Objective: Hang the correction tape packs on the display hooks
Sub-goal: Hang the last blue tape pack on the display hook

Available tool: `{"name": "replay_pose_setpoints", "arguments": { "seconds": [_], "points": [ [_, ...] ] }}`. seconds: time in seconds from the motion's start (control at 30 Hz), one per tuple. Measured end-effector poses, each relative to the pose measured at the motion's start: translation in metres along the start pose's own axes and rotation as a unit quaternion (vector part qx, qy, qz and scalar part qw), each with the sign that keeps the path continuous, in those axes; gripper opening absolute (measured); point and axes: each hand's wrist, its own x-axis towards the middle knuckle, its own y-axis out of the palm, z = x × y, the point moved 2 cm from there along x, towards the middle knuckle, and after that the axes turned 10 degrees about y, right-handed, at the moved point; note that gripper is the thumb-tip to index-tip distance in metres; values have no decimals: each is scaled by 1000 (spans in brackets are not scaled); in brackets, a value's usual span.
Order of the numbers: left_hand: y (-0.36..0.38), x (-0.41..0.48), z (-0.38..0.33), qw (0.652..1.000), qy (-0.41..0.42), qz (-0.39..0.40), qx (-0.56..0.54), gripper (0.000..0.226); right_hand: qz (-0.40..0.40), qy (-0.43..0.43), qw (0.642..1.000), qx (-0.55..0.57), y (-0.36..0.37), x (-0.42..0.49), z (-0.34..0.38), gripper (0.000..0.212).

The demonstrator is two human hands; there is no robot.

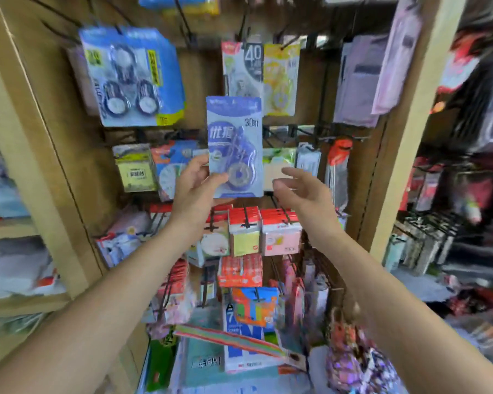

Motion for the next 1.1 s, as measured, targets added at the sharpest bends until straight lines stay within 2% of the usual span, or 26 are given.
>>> {"name": "replay_pose_setpoints", "arguments": {
  "seconds": [0.1,0.2,0.33,0.43,0.5,0.57,0.63,0.73,0.83,0.93,1.1],
  "points": [
    [21,20,-10,999,13,43,-18,36,34,-11,999,24,13,27,37,42],
    [35,44,-20,997,53,61,-11,35,10,-50,998,32,18,49,64,36],
    [40,88,-26,976,158,103,108,38,-17,-74,996,55,12,79,84,32],
    [34,118,-21,927,202,127,288,50,-59,-82,994,46,0,99,92,38],
    [28,132,-14,875,204,157,411,66,-99,-91,990,37,-11,114,95,36],
    [24,144,-5,830,184,200,487,80,-132,-91,986,38,-23,128,95,33],
    [22,150,3,823,169,222,495,83,-148,-79,985,33,-33,142,93,32],
    [22,152,12,792,209,228,526,75,-147,-64,987,8,-43,157,85,35],
    [21,151,16,769,237,221,552,89,-143,-68,987,-9,-47,163,77,36],
    [23,153,18,768,253,215,547,105,-136,-71,988,-16,-49,165,71,34],
    [21,154,22,781,257,214,528,107,-145,-45,988,-25,-54,169,72,35]
  ]
}}
